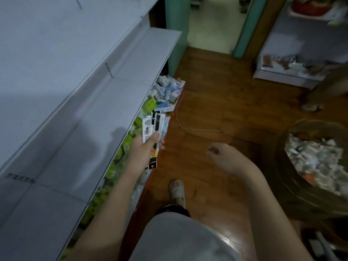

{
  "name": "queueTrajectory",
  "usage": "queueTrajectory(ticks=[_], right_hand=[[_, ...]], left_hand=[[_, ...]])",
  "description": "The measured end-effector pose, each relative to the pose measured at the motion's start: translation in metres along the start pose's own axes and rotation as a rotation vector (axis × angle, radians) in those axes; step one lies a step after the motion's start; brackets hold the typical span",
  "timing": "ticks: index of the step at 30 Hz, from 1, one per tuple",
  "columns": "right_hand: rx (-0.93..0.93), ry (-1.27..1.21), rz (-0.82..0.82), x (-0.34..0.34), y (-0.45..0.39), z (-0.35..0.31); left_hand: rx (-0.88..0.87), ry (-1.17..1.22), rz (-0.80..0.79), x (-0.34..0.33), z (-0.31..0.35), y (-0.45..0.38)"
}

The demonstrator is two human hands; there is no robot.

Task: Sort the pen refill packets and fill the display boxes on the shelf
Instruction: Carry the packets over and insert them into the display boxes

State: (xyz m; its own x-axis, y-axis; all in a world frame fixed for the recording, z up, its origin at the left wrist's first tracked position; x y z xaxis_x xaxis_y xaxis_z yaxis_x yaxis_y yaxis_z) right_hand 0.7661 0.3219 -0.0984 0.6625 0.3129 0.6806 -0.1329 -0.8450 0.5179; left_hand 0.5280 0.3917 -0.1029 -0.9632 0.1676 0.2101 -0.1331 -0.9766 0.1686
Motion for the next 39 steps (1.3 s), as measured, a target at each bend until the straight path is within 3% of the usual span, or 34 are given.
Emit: queueTrajectory(ticks=[8,15,24,30,39], right_hand=[[-0.098,0.002,0.084,0.107,-0.106,0.001],[-0.127,-0.062,0.048,0.173,-0.183,0.016],[-0.039,-0.042,-0.025,0.293,-0.311,0.058],[0.068,-0.021,0.019,0.384,-0.387,0.06],[0.189,0.133,-0.149,0.423,-0.524,0.009]], left_hand=[[-0.051,0.041,-0.132,-0.082,0.03,-0.155],[-0.076,-0.028,-0.216,-0.141,0.073,-0.257],[-0.112,-0.09,-0.081,-0.23,0.114,-0.381],[-0.126,-0.113,0.078,-0.263,0.153,-0.442],[-0.086,0.032,0.29,-0.25,0.156,-0.551]])
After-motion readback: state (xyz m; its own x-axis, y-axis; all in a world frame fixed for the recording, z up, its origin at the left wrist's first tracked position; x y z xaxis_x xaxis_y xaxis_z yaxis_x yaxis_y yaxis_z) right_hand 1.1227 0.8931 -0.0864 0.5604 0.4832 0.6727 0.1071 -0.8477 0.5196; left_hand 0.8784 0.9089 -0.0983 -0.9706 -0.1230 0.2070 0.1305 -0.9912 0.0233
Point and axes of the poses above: each hand's wrist, its own y-axis away from the middle knuckle, its own x-axis out of the back of the hand, z = x × y, the point moved 3 cm from there along -y, towards the middle knuckle, and after that the axes turned 1 degree about -z, right-handed, at the moved point
